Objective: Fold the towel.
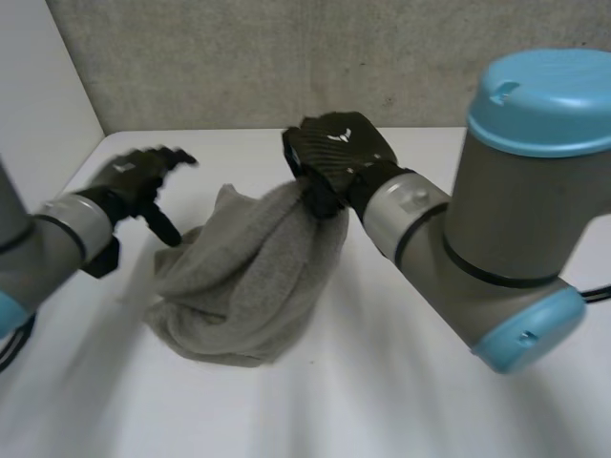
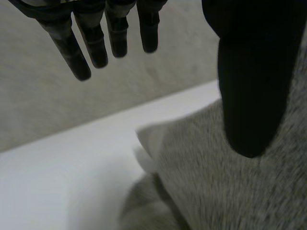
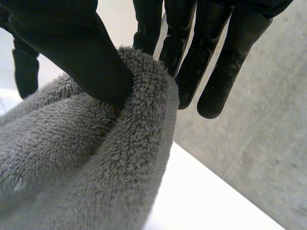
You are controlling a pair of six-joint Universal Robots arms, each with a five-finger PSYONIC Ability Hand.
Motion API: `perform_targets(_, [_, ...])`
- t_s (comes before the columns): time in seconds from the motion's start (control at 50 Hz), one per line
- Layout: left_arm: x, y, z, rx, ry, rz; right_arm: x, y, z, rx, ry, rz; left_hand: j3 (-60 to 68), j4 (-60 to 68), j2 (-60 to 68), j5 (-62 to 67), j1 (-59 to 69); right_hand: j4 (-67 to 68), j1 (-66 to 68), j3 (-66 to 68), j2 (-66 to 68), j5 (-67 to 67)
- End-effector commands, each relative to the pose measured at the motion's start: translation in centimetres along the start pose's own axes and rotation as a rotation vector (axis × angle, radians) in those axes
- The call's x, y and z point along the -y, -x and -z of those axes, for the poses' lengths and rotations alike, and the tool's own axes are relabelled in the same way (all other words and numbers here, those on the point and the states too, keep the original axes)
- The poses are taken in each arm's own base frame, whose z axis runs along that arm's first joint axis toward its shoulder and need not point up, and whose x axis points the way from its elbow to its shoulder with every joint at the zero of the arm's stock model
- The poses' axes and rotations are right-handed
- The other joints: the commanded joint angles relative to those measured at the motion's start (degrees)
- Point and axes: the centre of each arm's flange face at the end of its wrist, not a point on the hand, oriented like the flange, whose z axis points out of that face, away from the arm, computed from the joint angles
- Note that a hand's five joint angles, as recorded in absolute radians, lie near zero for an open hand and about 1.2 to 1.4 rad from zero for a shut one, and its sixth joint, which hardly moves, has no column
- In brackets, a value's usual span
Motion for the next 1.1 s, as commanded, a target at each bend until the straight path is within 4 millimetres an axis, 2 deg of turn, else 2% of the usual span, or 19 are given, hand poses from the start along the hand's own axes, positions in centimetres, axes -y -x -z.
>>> perform_targets(0.02, [-4.9,-2.4,-2.7,-0.134,0.111,-0.101,-1.9,-1.4,1.6,-0.026,0.094,0.056,11.5,11.4,11.5,11.3,11.3,11.8,25.2,12.4,12.7,14.4])
perform_targets(0.12, [-7.3,-6.0,-4.2,-0.234,0.114,-0.179,-1.9,-1.2,3.4,0.008,0.133,0.09,10.8,10.8,10.8,10.6,10.7,11.8,25.2,12.4,12.7,14.4])
perform_targets(0.3, [-7.6,-9.1,-5.9,-0.283,-0.014,-0.228,-1.6,-1.9,5.1,0.012,0.146,0.124,15.7,15.6,15.7,15.5,15.5,11.8,25.2,12.4,12.7,14.4])
perform_targets(0.34, [-7.7,-9.5,-6.6,-0.284,-0.034,-0.238,-1.7,-2.5,4.9,-0.006,0.149,0.134,63.8,63.8,63.8,63.6,63.7,11.8,25.2,12.4,12.7,14.4])
perform_targets(0.42, [-6.1,-9.4,-7.4,-0.235,-0.099,-0.278,-1.4,-4.0,4.4,-0.045,0.136,0.174,64.1,64.1,64.1,63.9,64.0,11.8,25.2,12.4,12.7,14.4])
perform_targets(0.46, [-1.9,-9.0,-8.3,-0.116,-0.236,-0.325,-0.5,-5.6,3.5,-0.096,0.1,0.261,64.1,64.1,64.1,63.9,64.0,11.8,25.2,12.4,12.7,14.4])
perform_targets(0.48, [-1.9,-9.0,-8.3,-0.116,-0.237,-0.326,-0.5,-5.6,3.4,-0.096,0.1,0.261,64.1,64.1,64.1,63.9,64.0,11.8,25.2,12.4,12.7,14.4])
perform_targets(0.52, [5.1,-8.8,-7.8,0.023,-0.457,-0.311,1.4,-7.4,1.1,-0.165,-0.005,0.368,64.1,64.1,64.1,63.9,64.0,11.8,25.2,12.4,12.7,14.4])
perform_targets(0.54, [5.1,-8.8,-7.8,0.024,-0.459,-0.311,1.4,-7.4,1.1,-0.165,-0.005,0.368,64.1,64.1,64.1,63.9,64.0,11.8,25.2,12.4,12.7,14.4])
perform_targets(0.56, [8.5,-8.7,-7.2,0.079,-0.566,-0.291,3.0,-8.0,0.1,-0.212,-0.083,0.409,64.1,64.1,64.1,63.9,64.0,11.8,25.2,12.4,12.7,14.4])
perform_targets(0.58, [8.5,-8.7,-7.2,0.08,-0.567,-0.291,3.1,-8.0,0.1,-0.212,-0.084,0.409,64.1,64.1,64.1,63.9,64.0,11.8,25.2,12.4,12.7,14.4])
perform_targets(0.62, [14.4,-8.6,-5.3,0.136,-0.759,-0.254,7.0,-9.0,-0.9,-0.306,-0.26,0.456,64.1,64.1,64.1,63.9,64.0,11.8,25.2,12.4,12.7,14.4])
perform_targets(0.64, [14.4,-8.6,-5.3,0.136,-0.759,-0.254,7.0,-9.0,-0.9,-0.306,-0.261,0.457,64.1,64.1,64.1,63.9,64.0,11.8,25.2,12.4,12.7,14.4])
perform_targets(0.68, [18.8,-9.3,-2.8,0.155,-0.907,-0.225,10.7,-9.8,-1.1,-0.381,-0.44,0.484,64.1,64.1,64.1,63.9,64.0,11.8,25.2,12.4,12.7,14.4])
perform_targets(0.78, [21.7,-9.4,0.1,0.228,-1.01,-0.148,13.7,-10.2,-1.0,-0.447,-0.631,0.517,64.1,64.1,64.1,63.9,64.0,11.8,25.2,12.4,12.7,14.4])
perform_targets(0.86, [20.3,-9.1,0.3,0.242,-0.957,-0.124,13.3,-9.0,-0.7,-0.39,-0.629,0.526,64.1,64.1,64.1,63.9,64.0,11.8,25.2,12.4,12.7,14.4])
perform_targets(0.9, [18.6,-9.0,0.0,0.231,-0.905,-0.119,12.4,-6.6,0.2,-0.268,-0.602,0.546,60.1,60.0,60.1,59.9,59.9,11.8,25.2,12.4,12.7,14.4])
perform_targets(0.94, [15.1,-8.8,-0.5,0.207,-0.796,-0.109,12.1,-5.9,0.8,-0.228,-0.585,0.545,21.3,21.2,21.2,21.1,21.1,11.8,25.2,12.4,12.7,14.4])
perform_targets(1.1, [6.9,-10.3,-1.8,0.003,-0.56,-0.137,10.6,-4.9,3.7,-0.179,-0.473,0.548,3.3,3.2,3.2,3.0,3.1,11.8,25.2,12.4,12.7,14.4])
